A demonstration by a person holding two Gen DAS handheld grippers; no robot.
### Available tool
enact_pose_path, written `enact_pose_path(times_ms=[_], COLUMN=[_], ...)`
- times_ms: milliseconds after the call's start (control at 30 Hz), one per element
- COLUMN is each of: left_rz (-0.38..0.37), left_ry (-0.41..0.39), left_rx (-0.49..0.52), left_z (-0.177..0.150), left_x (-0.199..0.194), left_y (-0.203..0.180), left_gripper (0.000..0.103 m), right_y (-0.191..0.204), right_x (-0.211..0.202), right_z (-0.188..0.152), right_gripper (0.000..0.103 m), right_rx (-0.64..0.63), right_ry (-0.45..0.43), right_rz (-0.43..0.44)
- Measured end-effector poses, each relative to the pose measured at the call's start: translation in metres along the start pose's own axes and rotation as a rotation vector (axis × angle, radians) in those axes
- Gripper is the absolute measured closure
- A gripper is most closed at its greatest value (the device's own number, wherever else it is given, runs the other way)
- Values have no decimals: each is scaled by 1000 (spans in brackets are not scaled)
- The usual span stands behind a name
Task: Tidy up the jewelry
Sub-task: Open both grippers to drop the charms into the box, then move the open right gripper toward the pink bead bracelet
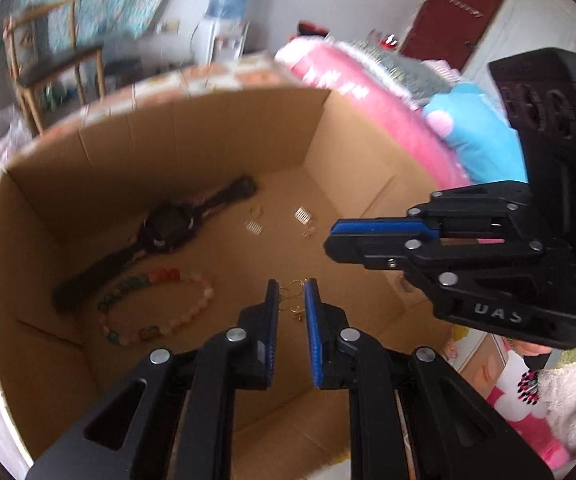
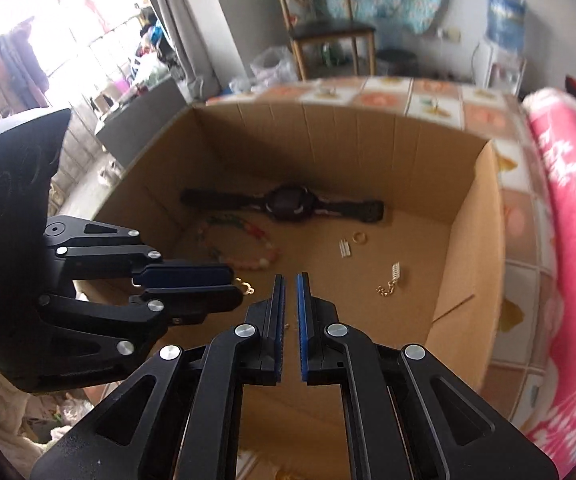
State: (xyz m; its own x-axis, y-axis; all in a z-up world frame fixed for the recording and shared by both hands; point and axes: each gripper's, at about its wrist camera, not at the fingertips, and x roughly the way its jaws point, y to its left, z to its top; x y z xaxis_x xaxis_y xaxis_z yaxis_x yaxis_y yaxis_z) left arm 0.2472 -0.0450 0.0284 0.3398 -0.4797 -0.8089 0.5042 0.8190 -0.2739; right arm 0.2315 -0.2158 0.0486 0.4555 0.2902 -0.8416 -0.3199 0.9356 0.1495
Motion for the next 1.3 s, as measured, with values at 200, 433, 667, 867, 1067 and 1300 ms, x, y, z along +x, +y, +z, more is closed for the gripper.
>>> enact_pose_path(times_ms=[200,433,667,867,1067,1300], left_rz=[-18,-19,-46,-35,-24,-33], left_ry=[37,40,-7,-104,-225,-297], left_rx=[-39,-48,-60,-34,8,12], left_z=[4,8,9,4,-28,-99], left_x=[10,12,1,-31,-85,-137], left_y=[7,11,13,8,-5,-18], left_gripper=[90,88,84,84,67,43], right_y=[-5,-11,-10,-11,-2,12], right_x=[-4,-13,-24,-54,-96,-134], right_z=[-2,3,-3,-13,-44,-107], right_gripper=[95,92,86,78,65,58], right_rx=[-4,8,11,30,49,81], right_ry=[-11,-50,-85,-157,-254,-331], right_rz=[3,9,-1,27,59,4])
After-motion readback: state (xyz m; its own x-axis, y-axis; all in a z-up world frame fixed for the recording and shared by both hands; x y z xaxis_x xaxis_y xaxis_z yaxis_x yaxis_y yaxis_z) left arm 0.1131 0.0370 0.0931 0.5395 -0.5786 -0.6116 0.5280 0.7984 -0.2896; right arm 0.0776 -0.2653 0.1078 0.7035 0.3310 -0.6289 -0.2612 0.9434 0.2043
